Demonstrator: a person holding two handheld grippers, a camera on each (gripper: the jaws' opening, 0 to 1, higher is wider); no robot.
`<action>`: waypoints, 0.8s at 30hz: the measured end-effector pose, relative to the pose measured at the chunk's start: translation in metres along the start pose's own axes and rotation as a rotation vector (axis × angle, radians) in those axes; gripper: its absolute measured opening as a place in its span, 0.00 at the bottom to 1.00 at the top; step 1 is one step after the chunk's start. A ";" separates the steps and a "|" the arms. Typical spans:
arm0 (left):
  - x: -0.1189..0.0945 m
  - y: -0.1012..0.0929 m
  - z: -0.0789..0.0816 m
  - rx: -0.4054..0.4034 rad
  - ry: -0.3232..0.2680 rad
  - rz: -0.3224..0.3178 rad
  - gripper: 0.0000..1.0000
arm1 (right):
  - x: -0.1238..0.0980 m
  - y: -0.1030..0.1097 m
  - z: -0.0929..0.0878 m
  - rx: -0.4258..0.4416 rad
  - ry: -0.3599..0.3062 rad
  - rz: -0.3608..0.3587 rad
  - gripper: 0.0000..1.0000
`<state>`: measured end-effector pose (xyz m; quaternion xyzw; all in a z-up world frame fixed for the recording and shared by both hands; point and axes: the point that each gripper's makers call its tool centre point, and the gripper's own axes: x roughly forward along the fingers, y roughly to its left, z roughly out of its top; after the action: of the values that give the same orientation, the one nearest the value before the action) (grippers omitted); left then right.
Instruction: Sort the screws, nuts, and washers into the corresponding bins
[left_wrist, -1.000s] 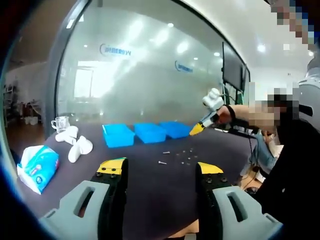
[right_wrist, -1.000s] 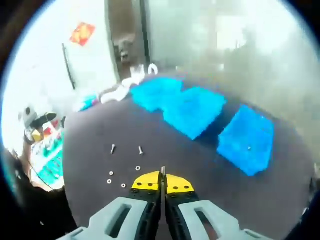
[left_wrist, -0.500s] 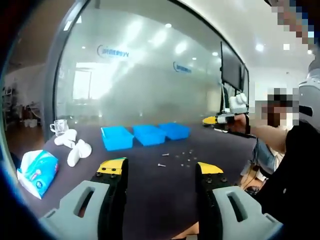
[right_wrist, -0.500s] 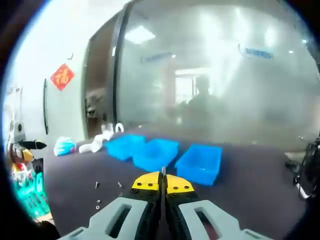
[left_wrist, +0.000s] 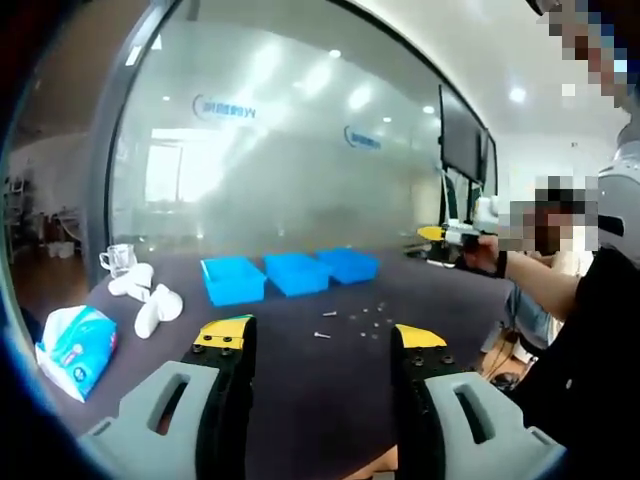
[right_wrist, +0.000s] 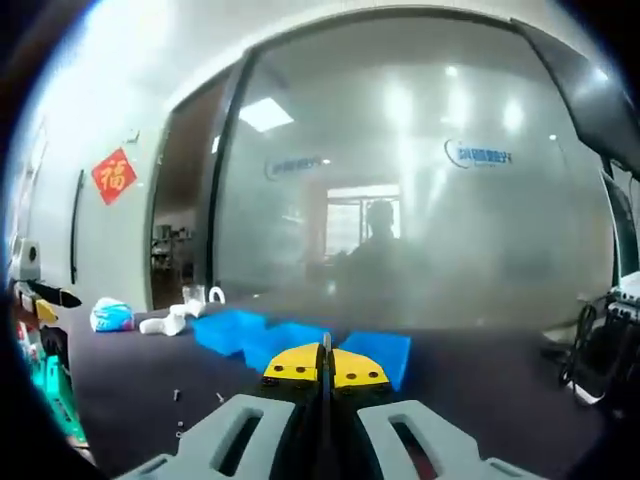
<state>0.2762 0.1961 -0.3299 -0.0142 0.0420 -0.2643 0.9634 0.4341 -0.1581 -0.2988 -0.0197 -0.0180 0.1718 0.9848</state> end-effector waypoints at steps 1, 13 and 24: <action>0.000 0.000 0.000 0.000 0.001 0.000 0.53 | 0.007 -0.002 0.002 -0.006 -0.003 -0.001 0.00; 0.002 -0.003 0.000 -0.001 0.003 -0.002 0.52 | 0.095 -0.015 0.002 -0.016 0.042 0.013 0.00; 0.002 0.000 0.000 -0.012 -0.001 0.007 0.52 | 0.168 -0.040 -0.013 -0.050 0.108 -0.041 0.00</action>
<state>0.2776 0.1952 -0.3295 -0.0198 0.0431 -0.2608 0.9642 0.6060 -0.1390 -0.3052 -0.0529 0.0305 0.1496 0.9869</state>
